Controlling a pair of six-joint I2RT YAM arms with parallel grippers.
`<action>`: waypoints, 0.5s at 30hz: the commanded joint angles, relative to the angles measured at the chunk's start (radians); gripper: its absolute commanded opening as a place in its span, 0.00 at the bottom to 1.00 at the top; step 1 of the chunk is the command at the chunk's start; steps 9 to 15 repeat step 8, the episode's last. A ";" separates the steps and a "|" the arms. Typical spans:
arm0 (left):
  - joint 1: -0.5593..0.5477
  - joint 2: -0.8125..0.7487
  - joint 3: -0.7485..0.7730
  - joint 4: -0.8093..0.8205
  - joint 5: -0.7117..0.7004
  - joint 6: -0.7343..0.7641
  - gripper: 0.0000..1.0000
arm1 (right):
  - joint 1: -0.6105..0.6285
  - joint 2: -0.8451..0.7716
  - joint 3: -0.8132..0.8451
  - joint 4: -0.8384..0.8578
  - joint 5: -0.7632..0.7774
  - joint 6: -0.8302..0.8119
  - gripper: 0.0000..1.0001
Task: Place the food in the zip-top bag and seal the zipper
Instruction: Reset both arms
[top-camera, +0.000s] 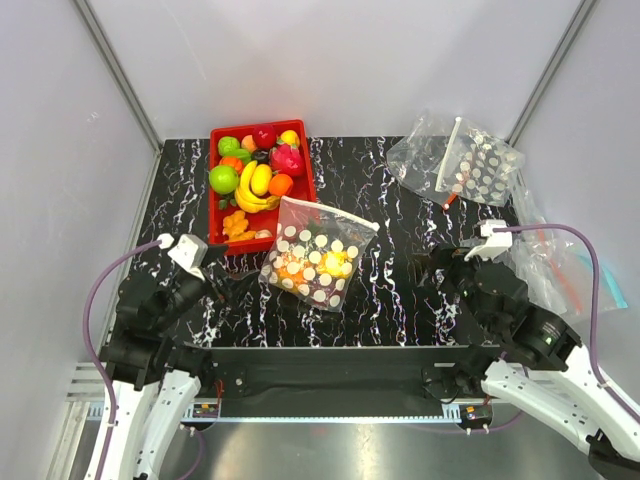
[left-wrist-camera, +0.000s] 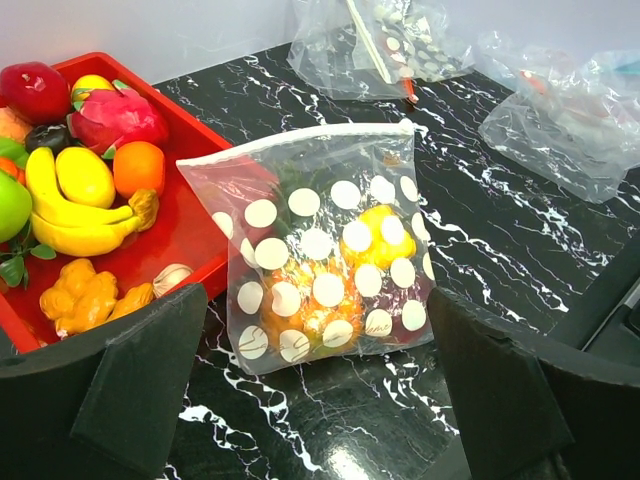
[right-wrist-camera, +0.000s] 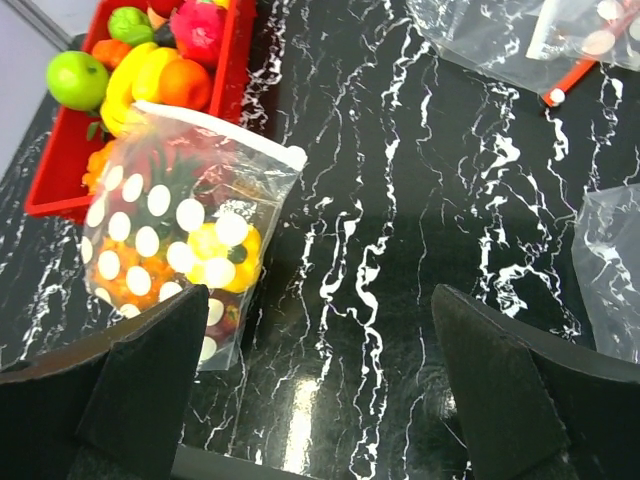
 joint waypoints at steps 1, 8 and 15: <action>-0.004 0.013 0.001 0.028 0.013 -0.022 0.99 | 0.003 0.031 0.002 -0.006 0.052 0.028 1.00; -0.002 -0.002 0.001 0.022 0.000 -0.014 0.99 | 0.003 0.039 -0.004 0.010 0.026 0.023 1.00; -0.002 -0.002 0.001 0.022 0.000 -0.014 0.99 | 0.003 0.039 -0.004 0.010 0.026 0.023 1.00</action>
